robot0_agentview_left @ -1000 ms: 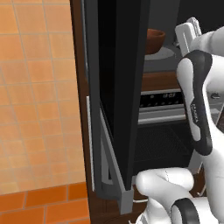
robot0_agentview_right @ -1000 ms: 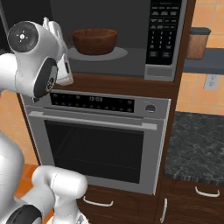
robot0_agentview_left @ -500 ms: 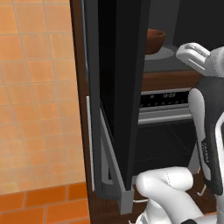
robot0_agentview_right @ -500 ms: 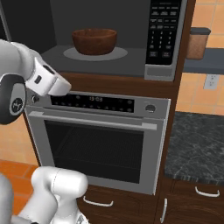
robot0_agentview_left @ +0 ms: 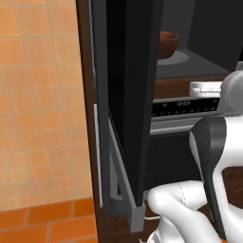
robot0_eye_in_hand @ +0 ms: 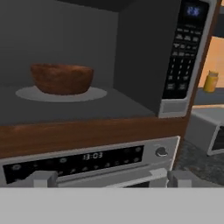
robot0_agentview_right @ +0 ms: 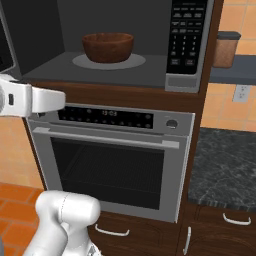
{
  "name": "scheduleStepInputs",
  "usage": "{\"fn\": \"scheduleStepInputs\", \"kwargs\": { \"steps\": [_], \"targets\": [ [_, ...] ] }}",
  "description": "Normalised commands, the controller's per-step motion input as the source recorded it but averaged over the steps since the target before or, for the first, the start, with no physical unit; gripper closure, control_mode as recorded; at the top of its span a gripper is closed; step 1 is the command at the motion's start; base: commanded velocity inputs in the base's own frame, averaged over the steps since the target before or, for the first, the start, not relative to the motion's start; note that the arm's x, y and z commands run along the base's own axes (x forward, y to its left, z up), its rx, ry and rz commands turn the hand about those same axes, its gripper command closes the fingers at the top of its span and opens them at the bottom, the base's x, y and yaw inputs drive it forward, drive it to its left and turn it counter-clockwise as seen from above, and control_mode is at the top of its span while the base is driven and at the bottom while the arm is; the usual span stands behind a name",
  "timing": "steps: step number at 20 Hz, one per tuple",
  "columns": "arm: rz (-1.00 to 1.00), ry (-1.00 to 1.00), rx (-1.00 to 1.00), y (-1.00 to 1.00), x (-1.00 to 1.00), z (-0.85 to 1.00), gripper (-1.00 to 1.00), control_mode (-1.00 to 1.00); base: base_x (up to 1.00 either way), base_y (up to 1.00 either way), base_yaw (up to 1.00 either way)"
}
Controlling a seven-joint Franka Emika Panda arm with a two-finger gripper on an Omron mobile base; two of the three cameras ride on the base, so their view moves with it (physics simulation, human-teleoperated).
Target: Open the microwave, place the bowl with waffle inside the microwave, then close the microwave door and turn it on.
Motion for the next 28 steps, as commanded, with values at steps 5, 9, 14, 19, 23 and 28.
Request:
{"fn": "scheduleStepInputs", "kwargs": {
  "steps": [5,9,14,19,23,28],
  "targets": [
    [0.09,-0.1,0.07,0.0,-0.52,0.0,-1.0,-1.0,0.0,0.0,0.0],
    [0.1,-0.13,0.03,0.0,-1.0,0.0,-1.0,-1.0,0.0,0.0,0.0],
    [0.07,-0.1,0.02,0.02,-1.0,0.01,-1.0,-1.0,0.0,0.0,0.0],
    [0.0,-0.08,0.0,0.42,-1.0,0.15,-1.0,-1.0,0.0,0.0,0.0],
    [-0.06,-0.03,-0.08,0.65,-0.96,0.09,-1.0,-1.0,0.0,0.0,0.0],
    [-0.06,0.0,-0.08,0.36,-0.61,0.0,-1.0,-1.0,0.0,0.0,0.0]
  ]
}}
